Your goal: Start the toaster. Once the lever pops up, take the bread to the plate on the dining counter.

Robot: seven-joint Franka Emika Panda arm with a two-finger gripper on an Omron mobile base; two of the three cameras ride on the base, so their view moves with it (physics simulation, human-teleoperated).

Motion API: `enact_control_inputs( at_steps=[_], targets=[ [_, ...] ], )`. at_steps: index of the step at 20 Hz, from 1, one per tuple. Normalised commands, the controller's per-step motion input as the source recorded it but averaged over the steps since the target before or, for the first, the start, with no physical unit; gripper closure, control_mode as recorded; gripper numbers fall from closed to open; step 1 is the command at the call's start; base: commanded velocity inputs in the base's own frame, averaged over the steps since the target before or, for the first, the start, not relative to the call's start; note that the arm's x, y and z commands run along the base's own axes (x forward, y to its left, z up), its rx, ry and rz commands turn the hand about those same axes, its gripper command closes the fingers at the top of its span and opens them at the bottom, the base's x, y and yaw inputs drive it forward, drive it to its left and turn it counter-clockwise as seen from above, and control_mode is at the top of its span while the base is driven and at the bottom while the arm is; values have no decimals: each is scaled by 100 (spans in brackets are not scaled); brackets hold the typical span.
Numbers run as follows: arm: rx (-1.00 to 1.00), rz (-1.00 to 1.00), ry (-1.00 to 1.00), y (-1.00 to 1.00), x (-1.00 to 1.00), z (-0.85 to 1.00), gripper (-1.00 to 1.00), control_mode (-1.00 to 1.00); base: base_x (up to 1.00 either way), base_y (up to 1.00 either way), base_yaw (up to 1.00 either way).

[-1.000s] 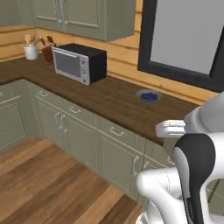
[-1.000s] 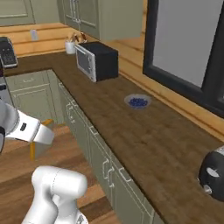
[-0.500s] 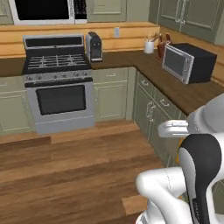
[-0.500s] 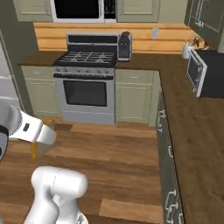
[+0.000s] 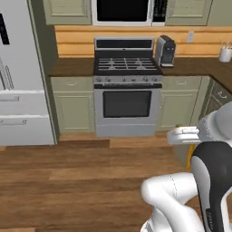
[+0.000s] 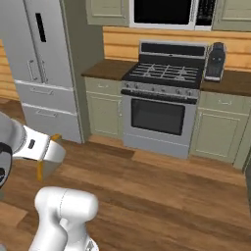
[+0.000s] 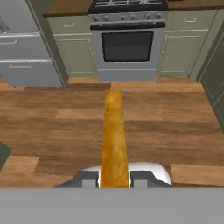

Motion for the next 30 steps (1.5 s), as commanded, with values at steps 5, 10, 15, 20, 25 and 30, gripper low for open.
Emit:
enact_control_inputs(
  at_steps=[5,10,15,20,25,30],
  targets=[
    [0,0,0,0,0,0,100,100,100,87,29],
    [0,0,0,0,0,0,100,100,100,49,37],
    [0,0,0,0,0,0,100,100,100,7,55],
    [0,0,0,0,0,0,100,100,100,0,67],
    [0,0,0,0,0,0,100,100,100,0,71],
    [0,0,0,0,0,0,100,100,100,-6,71]
  ],
)
